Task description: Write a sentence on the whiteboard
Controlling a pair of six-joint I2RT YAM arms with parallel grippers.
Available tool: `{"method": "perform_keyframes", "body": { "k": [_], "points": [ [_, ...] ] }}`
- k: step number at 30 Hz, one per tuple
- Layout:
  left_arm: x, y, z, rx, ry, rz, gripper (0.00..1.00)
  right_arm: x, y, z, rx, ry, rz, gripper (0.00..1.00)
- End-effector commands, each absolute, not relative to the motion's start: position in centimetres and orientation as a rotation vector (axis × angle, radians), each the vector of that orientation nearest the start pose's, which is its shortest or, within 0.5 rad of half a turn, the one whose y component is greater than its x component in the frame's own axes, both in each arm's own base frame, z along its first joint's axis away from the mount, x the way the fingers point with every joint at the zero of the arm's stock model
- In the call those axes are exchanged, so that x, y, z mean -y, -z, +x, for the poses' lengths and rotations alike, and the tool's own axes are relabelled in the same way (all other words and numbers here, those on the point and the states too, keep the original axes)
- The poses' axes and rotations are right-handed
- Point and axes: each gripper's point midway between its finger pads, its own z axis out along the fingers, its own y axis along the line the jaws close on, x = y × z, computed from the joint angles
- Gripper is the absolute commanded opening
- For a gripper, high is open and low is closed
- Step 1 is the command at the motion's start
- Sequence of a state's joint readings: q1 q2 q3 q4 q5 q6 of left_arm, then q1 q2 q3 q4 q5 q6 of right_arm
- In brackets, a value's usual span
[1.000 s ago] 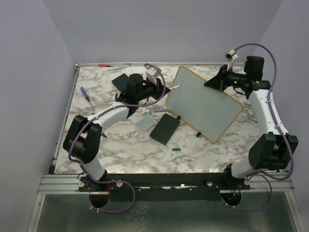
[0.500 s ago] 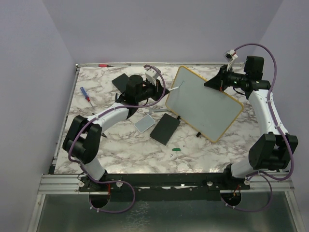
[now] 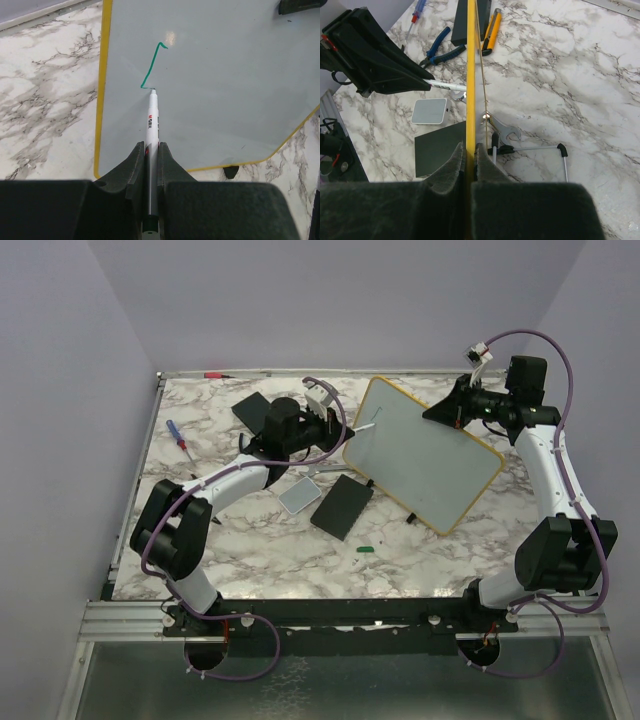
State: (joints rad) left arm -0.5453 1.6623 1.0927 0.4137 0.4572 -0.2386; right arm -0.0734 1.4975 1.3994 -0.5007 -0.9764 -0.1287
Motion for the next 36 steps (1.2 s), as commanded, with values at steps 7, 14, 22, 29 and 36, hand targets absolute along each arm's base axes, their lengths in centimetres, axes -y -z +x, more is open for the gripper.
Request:
{"method": "perform_keyframes", "body": {
  "k": [7,14,22,29,36],
  "points": [
    [33.2,-23.7,37.0,-1.659,0.971,0.641,0.00,-12.2,-26.8,36.4,-1.972,-0.976,-0.582,0.01],
    [32.5,-25.5,36.3,-1.626,0.963,0.617,0.00,-12.2,-27.0,36.4,-1.969,-0.976,-0.583,0.01],
    [33.2,-25.5,36.8,-1.622,0.987,0.617,0.00,-12.2,-27.1,36.3,-1.965,-0.975,-0.584,0.01],
    [33.6,-25.5,37.5,-1.620,0.990,0.614,0.00,-12.3,-27.1,36.2,-1.964,-0.979,-0.586,0.01],
    [33.8,-25.2,38.2,-1.624,0.983,0.605,0.00,-12.3,-27.2,36.2,-1.958,-0.981,-0.590,0.01]
  ]
}}
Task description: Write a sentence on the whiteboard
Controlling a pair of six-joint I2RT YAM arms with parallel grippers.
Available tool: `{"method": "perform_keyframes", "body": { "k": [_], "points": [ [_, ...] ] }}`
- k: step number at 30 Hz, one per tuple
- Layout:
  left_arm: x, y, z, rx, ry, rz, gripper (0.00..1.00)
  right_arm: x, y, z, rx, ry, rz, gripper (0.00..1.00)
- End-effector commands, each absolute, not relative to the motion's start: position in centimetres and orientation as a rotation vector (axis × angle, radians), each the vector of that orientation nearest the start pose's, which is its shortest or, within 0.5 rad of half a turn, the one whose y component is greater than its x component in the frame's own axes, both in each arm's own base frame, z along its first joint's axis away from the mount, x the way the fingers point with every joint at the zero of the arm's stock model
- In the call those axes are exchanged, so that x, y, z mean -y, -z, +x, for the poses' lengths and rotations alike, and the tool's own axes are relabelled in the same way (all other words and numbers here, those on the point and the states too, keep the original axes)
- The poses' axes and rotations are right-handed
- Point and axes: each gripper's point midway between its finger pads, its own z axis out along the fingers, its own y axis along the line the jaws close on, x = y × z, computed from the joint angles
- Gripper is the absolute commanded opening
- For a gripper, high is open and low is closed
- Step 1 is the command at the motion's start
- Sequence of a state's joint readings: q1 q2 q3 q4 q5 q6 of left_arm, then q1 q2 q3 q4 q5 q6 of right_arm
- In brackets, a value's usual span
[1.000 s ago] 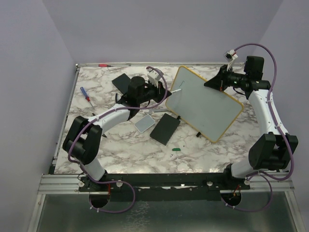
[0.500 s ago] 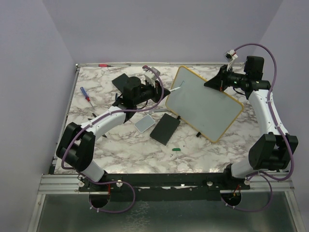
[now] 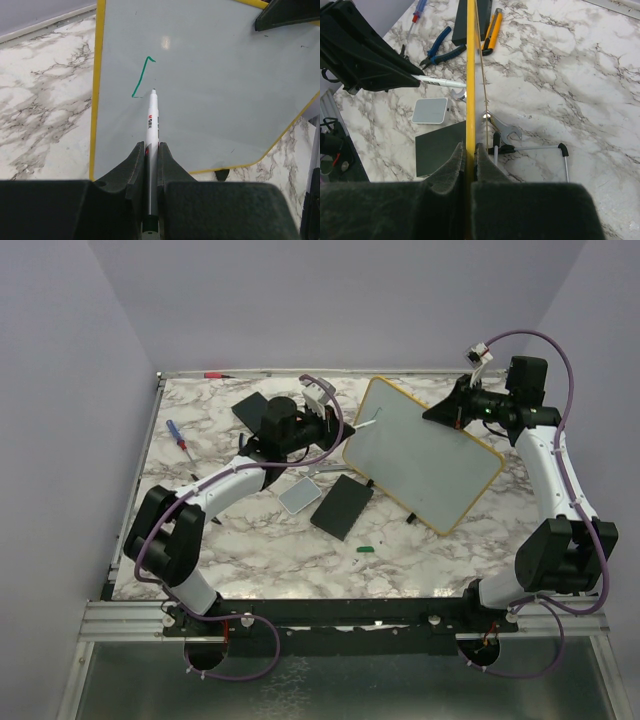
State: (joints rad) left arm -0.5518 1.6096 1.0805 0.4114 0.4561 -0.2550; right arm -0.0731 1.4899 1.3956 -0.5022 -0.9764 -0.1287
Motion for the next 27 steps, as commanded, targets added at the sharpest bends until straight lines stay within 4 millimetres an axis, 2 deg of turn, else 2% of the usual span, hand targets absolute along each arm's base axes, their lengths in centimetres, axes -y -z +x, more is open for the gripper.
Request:
{"method": "perform_keyframes", "body": {
  "k": [1,17,27],
  "points": [
    [33.9,-25.2,38.3,-1.626,0.984,0.603,0.00,-12.3,-27.2,36.2,-1.959,-0.981,-0.590,0.01],
    [34.3,-24.7,39.2,-1.633,0.985,0.589,0.00,-12.3,-27.3,36.1,-1.957,-0.982,-0.590,0.01],
    [35.4,-24.5,38.6,-1.631,1.014,0.613,0.00,-12.3,-27.2,36.2,-1.960,-0.978,-0.589,0.01]
  ]
}}
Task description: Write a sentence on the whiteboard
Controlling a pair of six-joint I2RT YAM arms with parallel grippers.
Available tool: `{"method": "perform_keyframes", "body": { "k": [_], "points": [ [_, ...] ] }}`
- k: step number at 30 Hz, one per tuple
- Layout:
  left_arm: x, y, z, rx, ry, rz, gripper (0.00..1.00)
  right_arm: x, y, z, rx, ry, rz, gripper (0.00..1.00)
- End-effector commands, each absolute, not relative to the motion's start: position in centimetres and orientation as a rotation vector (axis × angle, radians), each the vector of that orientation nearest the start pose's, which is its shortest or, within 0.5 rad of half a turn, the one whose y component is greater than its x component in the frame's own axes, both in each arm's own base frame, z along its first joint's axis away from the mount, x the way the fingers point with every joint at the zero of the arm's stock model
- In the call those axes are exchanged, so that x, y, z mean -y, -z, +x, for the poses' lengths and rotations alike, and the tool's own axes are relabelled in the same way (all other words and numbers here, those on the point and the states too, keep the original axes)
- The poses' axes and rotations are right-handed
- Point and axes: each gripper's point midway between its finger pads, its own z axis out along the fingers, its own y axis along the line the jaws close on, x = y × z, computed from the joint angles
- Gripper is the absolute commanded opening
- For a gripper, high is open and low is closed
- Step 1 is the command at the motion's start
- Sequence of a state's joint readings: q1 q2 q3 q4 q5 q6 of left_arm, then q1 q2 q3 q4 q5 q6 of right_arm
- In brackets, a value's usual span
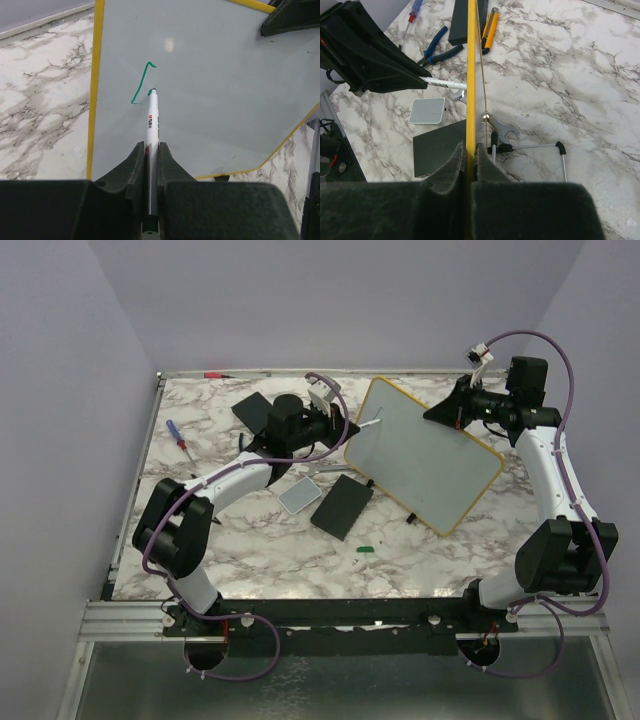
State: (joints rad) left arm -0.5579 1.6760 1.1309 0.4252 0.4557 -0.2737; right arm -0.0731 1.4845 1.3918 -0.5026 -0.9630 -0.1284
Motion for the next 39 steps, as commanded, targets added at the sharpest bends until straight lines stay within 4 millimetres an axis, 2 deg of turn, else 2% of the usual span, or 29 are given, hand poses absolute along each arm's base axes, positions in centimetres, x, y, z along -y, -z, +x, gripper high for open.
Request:
{"method": "perform_keyframes", "body": {
  "k": [1,9,16,24,33,39],
  "points": [
    [35.4,-24.5,38.6,-1.630,1.014,0.615,0.00,-12.3,-27.2,36.1,-1.960,-0.979,-0.589,0.01],
    [35.4,-24.7,38.3,-1.627,1.021,0.616,0.00,-12.3,-27.0,36.2,-1.965,-0.982,-0.586,0.01],
    [34.7,-25.2,38.3,-1.615,0.989,0.595,0.00,-12.3,-27.0,36.2,-1.963,-0.982,-0.589,0.01],
    [34.6,-24.9,38.3,-1.619,0.986,0.600,0.00,-12.3,-27.1,36.1,-1.962,-0.983,-0.590,0.01],
    [34.2,-26.9,37.4,-1.567,1.010,0.592,0.00,-12.3,-27.1,36.1,-1.963,-0.981,-0.589,0.01],
    [33.9,-26.9,37.6,-1.568,0.996,0.578,0.00,-12.3,-27.1,36.1,-1.963,-0.981,-0.589,0.01]
  ]
}}
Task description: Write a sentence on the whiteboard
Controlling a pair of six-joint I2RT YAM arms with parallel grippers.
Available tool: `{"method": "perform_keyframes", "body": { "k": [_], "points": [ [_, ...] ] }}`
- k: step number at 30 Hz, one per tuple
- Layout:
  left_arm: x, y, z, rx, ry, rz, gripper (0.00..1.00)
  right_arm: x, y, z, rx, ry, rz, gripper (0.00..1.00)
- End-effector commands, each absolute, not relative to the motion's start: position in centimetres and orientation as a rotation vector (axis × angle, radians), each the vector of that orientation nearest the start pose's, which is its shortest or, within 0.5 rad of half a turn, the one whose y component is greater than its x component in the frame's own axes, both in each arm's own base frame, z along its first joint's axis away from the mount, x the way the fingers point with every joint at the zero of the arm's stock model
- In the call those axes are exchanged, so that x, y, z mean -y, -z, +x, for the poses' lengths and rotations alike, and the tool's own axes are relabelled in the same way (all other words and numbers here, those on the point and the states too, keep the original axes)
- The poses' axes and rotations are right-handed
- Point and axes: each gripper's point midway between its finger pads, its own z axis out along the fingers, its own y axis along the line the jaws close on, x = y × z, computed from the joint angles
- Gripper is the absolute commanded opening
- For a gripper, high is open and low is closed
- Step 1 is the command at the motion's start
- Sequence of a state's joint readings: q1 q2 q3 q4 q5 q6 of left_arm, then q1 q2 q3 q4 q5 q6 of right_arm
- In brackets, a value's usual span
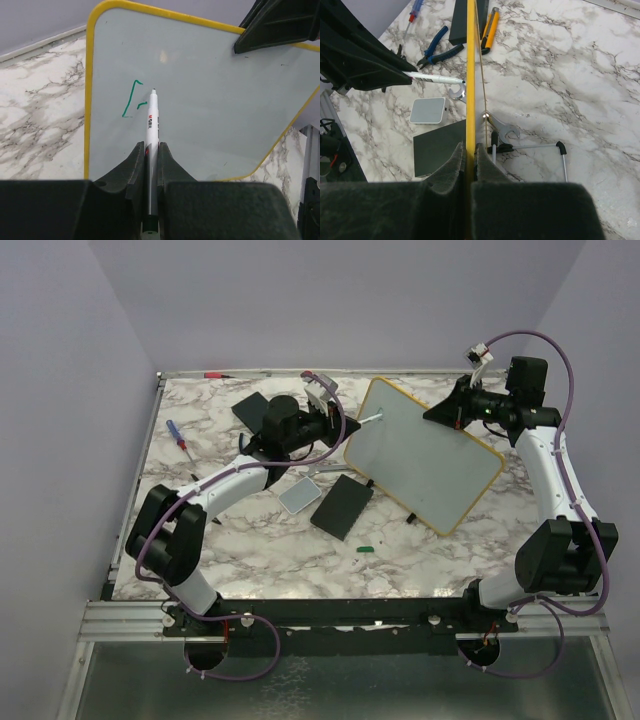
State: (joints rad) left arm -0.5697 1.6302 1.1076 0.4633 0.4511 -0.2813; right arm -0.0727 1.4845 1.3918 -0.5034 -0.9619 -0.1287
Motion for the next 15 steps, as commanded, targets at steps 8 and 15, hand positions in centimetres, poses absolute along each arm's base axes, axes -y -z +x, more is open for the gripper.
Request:
{"method": "perform_keyframes", "body": {
  "k": [8,15],
  "points": [
    [34.0,-25.5,38.0,-1.604,0.984,0.579,0.00,-12.3,-27.0,36.2,-1.966,-0.980,-0.587,0.01],
    [33.9,-24.5,38.2,-1.628,0.972,0.583,0.00,-12.3,-27.1,36.2,-1.963,-0.982,-0.590,0.01]
  ]
}}
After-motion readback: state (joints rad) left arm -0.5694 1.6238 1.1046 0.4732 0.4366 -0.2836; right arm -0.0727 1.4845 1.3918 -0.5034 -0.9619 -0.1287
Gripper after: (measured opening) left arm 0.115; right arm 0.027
